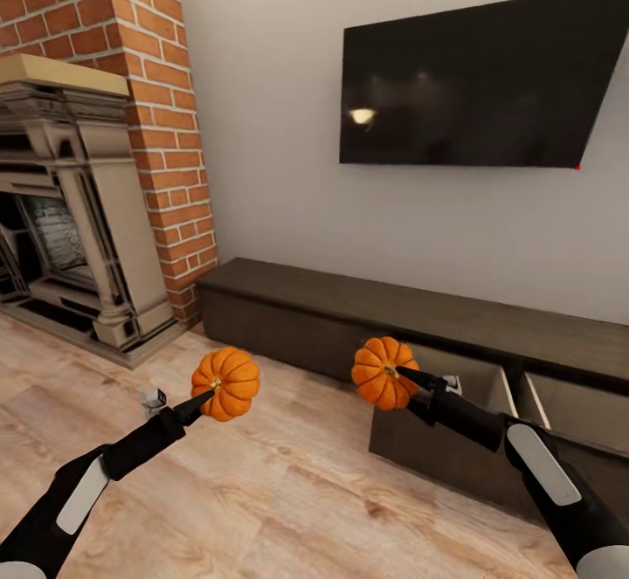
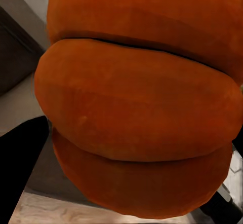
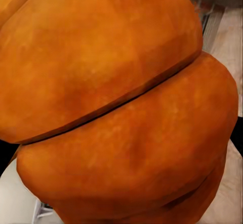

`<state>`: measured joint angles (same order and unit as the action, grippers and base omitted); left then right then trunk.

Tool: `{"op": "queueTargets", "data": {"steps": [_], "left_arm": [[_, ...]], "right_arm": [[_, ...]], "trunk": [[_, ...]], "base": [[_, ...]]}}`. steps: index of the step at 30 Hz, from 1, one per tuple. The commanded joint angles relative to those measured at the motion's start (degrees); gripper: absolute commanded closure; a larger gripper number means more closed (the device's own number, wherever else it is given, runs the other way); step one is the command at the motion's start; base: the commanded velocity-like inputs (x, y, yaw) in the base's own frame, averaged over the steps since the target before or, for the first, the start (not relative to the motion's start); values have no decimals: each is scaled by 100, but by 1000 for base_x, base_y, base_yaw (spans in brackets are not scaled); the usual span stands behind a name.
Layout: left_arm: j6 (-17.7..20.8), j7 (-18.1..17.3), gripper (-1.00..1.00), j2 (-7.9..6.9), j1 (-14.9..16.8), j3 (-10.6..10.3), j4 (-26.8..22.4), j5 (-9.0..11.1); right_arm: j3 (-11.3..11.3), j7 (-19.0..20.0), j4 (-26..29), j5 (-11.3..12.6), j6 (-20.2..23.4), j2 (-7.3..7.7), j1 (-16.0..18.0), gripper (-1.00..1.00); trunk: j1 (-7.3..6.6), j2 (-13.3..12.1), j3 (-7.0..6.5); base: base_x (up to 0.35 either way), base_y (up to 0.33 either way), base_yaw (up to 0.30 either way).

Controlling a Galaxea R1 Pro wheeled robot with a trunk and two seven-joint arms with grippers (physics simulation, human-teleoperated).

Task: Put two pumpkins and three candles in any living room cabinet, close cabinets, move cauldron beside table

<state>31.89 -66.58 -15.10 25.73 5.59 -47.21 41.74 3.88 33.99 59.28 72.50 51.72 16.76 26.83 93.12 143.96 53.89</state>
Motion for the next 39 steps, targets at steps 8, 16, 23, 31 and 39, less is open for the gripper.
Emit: {"op": "queueTargets", "data": {"steps": [8,16,23,31,39], "left_arm": [[63,-4,100,3,2,-2,-7,32],[63,3,100,7,2,-15,-7,29],[63,5,100,7,2,-29,-7,28],[63,19,100,13,2,-36,-7,22],[56,22,100,15,2,-40,-7,19]], "right_arm": [[8,38,-8,77,31,3,7,100],[8,37,-12,74,31,3,7,100],[7,37,-20,73,31,25,7,100],[0,44,-134,79,31,29,7,100],[-1,46,-169,80,31,31,7,100]], "trunk": [[-1,3,-42],[-1,3,-89],[-1,3,-131],[-1,3,-162],[-1,3,-162]], "base": [[78,-288,-243],[117,-288,-243],[176,-288,-243],[183,-288,-163],[183,-288,-5]]}}
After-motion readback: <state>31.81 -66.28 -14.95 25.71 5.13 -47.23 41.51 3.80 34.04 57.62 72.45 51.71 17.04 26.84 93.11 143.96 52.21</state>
